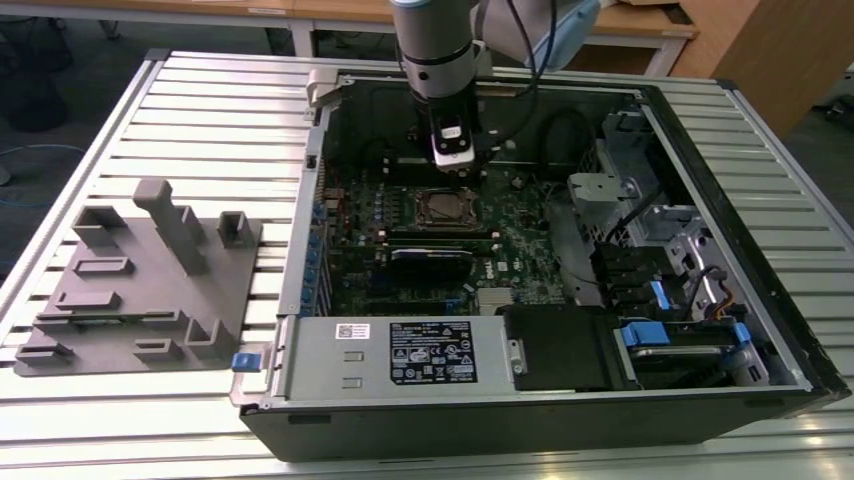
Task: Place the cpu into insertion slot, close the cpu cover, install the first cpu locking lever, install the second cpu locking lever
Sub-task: 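Install the first cpu locking lever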
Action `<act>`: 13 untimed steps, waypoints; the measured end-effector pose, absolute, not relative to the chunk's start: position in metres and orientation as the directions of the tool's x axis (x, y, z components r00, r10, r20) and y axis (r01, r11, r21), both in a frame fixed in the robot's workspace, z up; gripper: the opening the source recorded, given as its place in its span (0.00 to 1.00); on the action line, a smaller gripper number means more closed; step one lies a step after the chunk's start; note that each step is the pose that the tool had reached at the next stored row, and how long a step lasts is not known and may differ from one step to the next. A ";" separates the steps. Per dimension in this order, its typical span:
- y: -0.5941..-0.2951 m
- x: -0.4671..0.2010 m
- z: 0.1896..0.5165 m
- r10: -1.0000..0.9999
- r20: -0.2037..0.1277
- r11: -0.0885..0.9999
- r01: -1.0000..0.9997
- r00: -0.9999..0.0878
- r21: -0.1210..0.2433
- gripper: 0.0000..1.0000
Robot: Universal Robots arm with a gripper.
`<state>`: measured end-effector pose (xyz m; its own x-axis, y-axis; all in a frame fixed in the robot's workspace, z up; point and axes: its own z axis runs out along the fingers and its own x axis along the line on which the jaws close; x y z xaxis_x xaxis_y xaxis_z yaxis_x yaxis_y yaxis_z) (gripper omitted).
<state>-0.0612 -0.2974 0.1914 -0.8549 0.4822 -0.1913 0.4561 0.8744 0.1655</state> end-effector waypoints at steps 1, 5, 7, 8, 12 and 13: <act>-0.297 -0.061 0.191 0.482 -0.192 0.874 0.456 -0.855 0.166 0.11; -0.297 -0.061 0.193 0.482 -0.192 0.874 0.456 -0.855 0.168 0.11; -0.297 -0.061 0.198 0.482 -0.192 0.874 0.456 -0.855 0.167 0.11; -0.297 -0.061 0.202 0.482 -0.192 0.874 0.456 -0.855 0.166 0.11; -0.297 -0.061 0.207 0.482 -0.192 0.874 0.456 -0.855 0.167 0.11; -0.297 -0.062 0.207 0.482 -0.193 0.874 0.456 -0.855 0.167 0.11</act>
<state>-0.0617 -0.2973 0.2074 -0.8545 0.4824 -0.1925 0.4559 0.8742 0.1670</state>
